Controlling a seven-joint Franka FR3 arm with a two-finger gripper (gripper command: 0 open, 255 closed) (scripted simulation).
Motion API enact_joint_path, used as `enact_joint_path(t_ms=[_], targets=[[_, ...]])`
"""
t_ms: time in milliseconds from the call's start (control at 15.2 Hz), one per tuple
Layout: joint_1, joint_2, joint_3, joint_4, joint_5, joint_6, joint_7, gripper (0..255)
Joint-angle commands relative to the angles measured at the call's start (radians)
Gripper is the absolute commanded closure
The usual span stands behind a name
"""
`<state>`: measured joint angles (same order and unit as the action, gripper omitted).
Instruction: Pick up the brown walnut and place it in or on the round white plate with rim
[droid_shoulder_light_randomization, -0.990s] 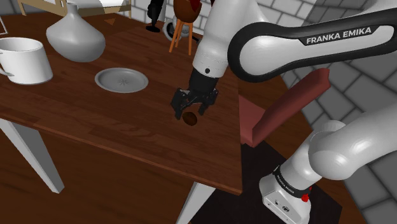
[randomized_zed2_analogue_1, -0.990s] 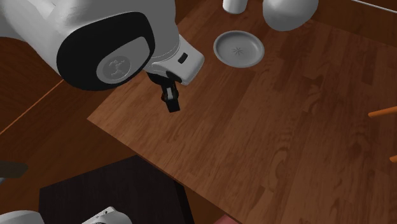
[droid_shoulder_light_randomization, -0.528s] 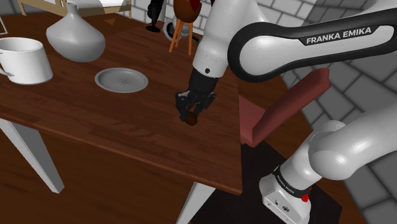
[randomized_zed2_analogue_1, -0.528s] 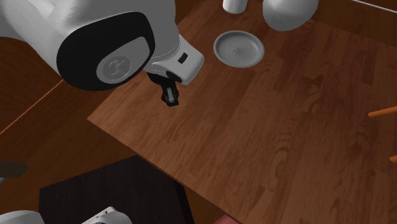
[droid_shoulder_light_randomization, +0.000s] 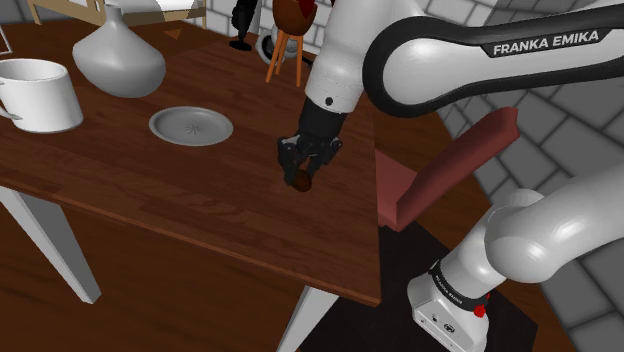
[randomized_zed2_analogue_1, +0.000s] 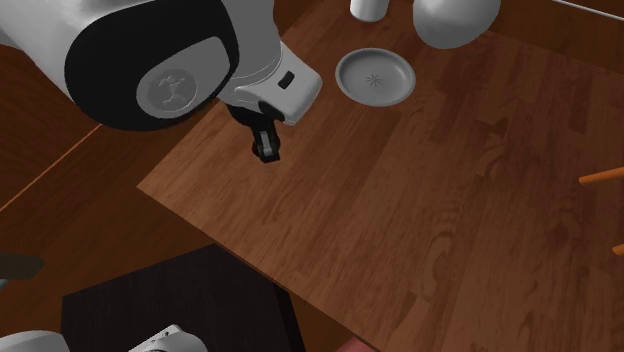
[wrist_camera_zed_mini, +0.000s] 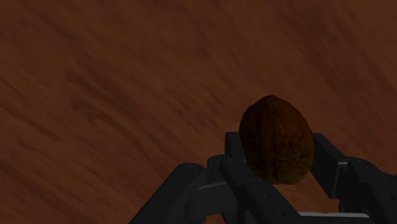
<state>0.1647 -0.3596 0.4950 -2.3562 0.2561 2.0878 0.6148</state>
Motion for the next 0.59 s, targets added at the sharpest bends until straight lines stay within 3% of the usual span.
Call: enact_joint_path(t_ms=[0, 528], targets=[[0.000, -0.009, -0.005, 0.019, 0.000, -0.028, 0.001, 255], [-0.003, -0.035, -0.024, 0.105, -0.007, -0.140, 0.004, 255]])
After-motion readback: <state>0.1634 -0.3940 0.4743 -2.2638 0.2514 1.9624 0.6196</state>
